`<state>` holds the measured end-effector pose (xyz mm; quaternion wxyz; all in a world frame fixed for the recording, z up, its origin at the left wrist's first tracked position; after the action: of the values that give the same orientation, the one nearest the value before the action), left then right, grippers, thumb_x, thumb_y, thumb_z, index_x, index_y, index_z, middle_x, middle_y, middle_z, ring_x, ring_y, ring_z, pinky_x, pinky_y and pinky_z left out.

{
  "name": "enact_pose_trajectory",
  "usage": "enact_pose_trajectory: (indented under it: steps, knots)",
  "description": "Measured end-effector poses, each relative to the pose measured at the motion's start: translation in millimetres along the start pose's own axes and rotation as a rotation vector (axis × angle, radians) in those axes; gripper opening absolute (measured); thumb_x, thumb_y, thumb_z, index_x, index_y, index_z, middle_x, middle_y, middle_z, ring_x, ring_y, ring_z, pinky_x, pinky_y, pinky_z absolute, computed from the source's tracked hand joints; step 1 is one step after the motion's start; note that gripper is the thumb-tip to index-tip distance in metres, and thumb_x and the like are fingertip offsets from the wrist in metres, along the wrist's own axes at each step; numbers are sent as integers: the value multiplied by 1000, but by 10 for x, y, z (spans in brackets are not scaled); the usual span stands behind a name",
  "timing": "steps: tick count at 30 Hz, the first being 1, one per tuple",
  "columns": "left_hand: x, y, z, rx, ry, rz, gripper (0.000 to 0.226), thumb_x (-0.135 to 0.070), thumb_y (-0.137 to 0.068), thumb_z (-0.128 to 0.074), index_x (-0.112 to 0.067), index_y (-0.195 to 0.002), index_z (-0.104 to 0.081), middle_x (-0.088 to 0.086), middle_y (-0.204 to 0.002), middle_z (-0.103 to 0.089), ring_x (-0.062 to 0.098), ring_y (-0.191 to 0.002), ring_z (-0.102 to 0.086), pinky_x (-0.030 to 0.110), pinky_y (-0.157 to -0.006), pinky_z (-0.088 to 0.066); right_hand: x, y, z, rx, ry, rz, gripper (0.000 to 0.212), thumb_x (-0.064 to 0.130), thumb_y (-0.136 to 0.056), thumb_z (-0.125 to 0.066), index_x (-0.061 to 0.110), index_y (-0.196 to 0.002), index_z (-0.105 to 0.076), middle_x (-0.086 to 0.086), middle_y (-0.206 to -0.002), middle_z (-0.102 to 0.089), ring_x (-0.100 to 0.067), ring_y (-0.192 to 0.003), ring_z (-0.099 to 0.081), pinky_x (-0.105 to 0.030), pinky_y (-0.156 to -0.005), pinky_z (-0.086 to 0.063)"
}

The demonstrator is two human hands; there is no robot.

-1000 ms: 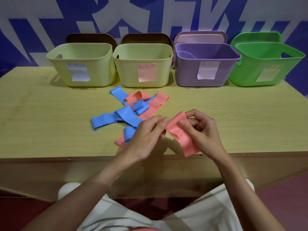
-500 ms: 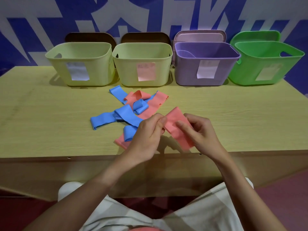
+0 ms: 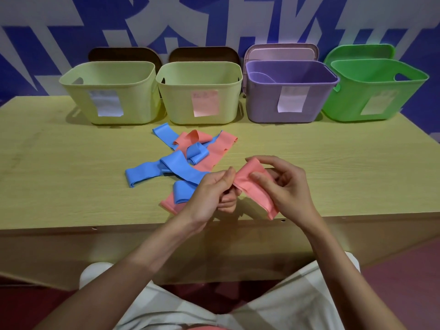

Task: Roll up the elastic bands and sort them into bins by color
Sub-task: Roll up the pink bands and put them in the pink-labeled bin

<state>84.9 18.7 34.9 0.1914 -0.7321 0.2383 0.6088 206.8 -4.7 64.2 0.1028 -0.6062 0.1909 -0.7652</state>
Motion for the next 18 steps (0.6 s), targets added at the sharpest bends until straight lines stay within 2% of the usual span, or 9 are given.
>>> enact_pose_trajectory:
  steps: [4,8,10,13,15,18]
  knots:
    - [12,-18,20,7,-119,30,42,-25,-102,-34,-3,-70,-47,-1,-48,-34,8,-42,-27,20,-44,-25,-38,-10,31,-12,4,-21,20,30,-82,-71,19,-98,-68,-23,-53,-49,-27,-47,-33,-30,-44,-25]
    - [-90,6,112,-96,-441,-111,42,-31,-102,-39,3,-77,-46,-8,-53,-45,5,-49,-38,21,-53,-34,-73,-12,49,-23,-15,-48,16,28,-82,-72,18,-94,-67,-27,-55,-52,-21,-48,-39,-34,-43,-26]
    - [-194,56,94,-102,-567,-216,39,-36,-99,-41,-4,-78,-50,-6,-57,-46,5,-54,-41,21,-56,-34,-74,-20,53,-24,-24,-51,19,32,-81,-72,18,-93,-67,-30,-57,-54,-22,-49,-41,-36,-43,-26]
    - [-256,95,24,-70,-720,-275,35,-38,-97,-44,-9,-80,-53,6,-62,-47,8,-58,-43,29,-58,-36,-70,-32,30,-1,-21,-56,15,26,-83,-71,15,-93,-68,-30,-58,-55,-30,-46,-43,-33,-42,-29]
    - [-247,88,26,-82,-788,-273,31,-33,-99,-42,-11,-78,-50,6,-63,-46,10,-58,-41,34,-59,-36,-56,-43,9,19,-21,-51,19,32,-86,-70,15,-96,-68,-32,-60,-55,-35,-47,-44,-32,-43,-31]
    - [-184,53,79,-117,-774,-226,31,-28,-101,-37,-17,-73,-42,0,-61,-42,9,-56,-36,35,-58,-34,-63,-52,-2,56,-52,-77,18,28,-86,-68,17,-100,-68,-29,-72,-61,-21,-59,-54,-21,-50,-39]
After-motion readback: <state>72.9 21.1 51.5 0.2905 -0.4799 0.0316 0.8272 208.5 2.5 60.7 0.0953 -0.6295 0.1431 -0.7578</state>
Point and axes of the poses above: each hand's wrist, its own y-axis away from the middle knuckle, its own z-axis out of the back of the hand, x = y × z, the point moved 9 cm from there along -y, towards the middle knuckle
